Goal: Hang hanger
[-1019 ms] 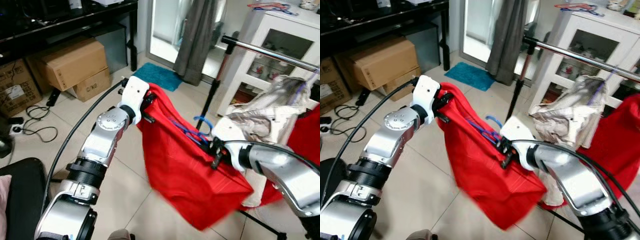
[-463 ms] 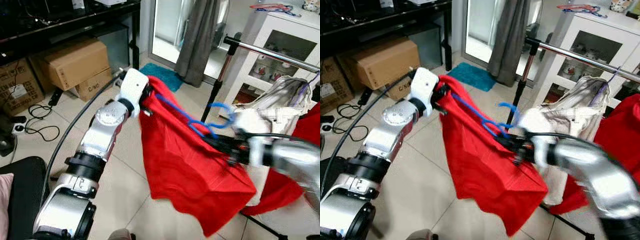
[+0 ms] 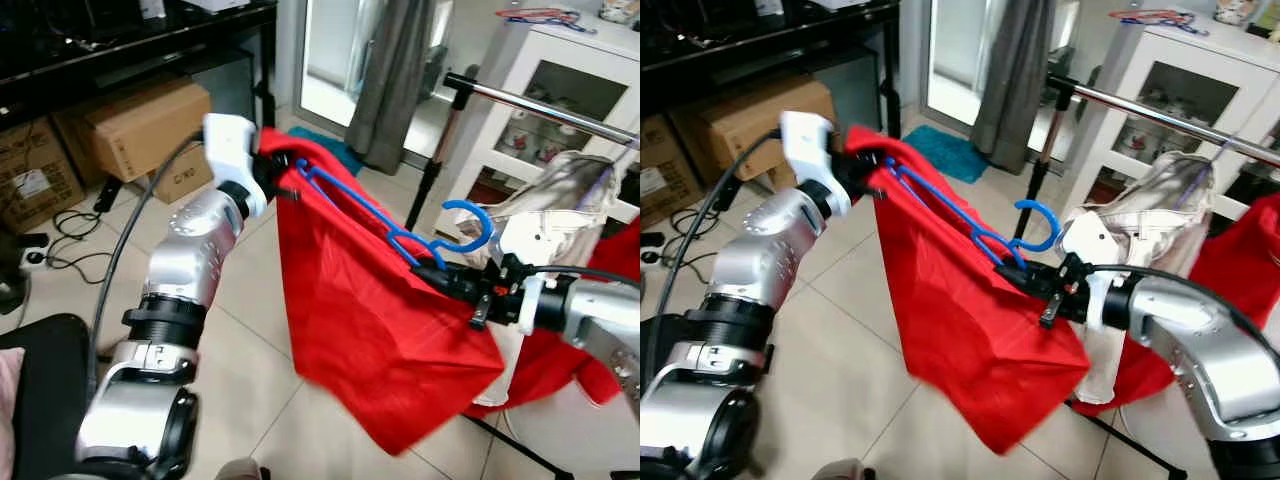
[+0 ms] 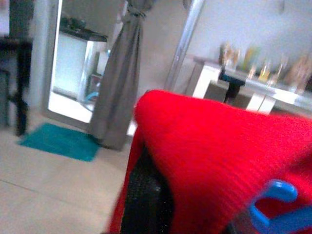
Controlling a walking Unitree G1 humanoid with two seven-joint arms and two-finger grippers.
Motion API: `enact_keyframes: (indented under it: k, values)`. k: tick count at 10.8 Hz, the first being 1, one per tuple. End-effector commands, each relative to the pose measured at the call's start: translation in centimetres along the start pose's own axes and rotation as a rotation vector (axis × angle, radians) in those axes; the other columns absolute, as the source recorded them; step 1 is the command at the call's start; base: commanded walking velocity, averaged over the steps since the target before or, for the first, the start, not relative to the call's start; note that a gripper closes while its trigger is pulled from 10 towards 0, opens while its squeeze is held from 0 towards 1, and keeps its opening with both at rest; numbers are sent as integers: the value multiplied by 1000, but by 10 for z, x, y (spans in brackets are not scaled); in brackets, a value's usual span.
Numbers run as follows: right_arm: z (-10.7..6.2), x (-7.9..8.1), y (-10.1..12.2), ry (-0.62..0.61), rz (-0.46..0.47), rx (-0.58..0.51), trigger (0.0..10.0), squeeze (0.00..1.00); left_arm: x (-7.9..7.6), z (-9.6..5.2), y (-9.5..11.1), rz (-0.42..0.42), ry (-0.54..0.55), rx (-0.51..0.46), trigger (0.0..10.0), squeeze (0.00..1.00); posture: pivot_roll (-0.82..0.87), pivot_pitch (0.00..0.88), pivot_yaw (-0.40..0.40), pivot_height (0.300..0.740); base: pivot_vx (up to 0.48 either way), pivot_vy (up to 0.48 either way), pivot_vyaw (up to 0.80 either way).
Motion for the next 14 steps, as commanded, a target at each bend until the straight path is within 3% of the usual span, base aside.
enact_keyframes:
  k: [1,2,3,4,6,7,8,10,11,12,14]
  values:
    - [-9,-3,-25,-22,74,84,0,0,22,-8,63,-76,87,-200,0,0,-1,0,-86,740,0,0,0]
    - [-9,-7,-42,-47,-36,227,0,0,11,-6,58,-66,10,-148,0,0,-1,0,-88,740,0,0,0]
    - [-4,-23,-46,-154,-68,302,0,0,2,-5,28,188,-35,29,0,0,-1,0,-88,740,0,0,0]
    - [-4,-38,-49,-244,-112,397,0,0,2,-6,2,391,-38,185,0,0,-1,0,-88,740,0,0,0]
    - [0,-30,-48,-203,-113,431,0,0,1,-5,-6,516,-27,261,0,0,6,0,-95,740,0,0,0]
    - [-2,-29,-51,-186,-108,446,0,0,7,-5,-6,553,-6,281,0,0,8,0,-99,740,0,0,0]
    - [-20,-30,-62,-159,-108,506,0,0,24,-6,8,560,76,268,0,0,4,0,-94,740,0,0,0]
    - [-36,-32,-61,-137,-67,490,0,0,36,-7,28,532,96,229,0,0,-2,0,-85,740,0,0,0]
    - [-38,-28,-55,-94,-46,440,0,0,44,-7,41,533,124,200,0,0,-3,0,-82,740,0,0,0]
    - [-37,-34,-49,-132,11,371,0,0,42,-6,44,528,95,199,0,0,-1,0,-80,740,0,0,0]
    - [-29,-26,-20,-73,88,123,0,0,53,-6,41,443,132,186,0,0,0,0,-75,740,0,0,0]
Point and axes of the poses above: a point about 5 cm out from each wrist's last joint towards the gripper, its own z axis pointing out of the wrist towards the gripper, its own y axis along the axis of the wrist's last joint, x = y × z, the point moved 6 cm from there along z, pointing out of the wrist towards the gripper, and after that the axes turned 7 degrees about -z, right-handed, at the moved point
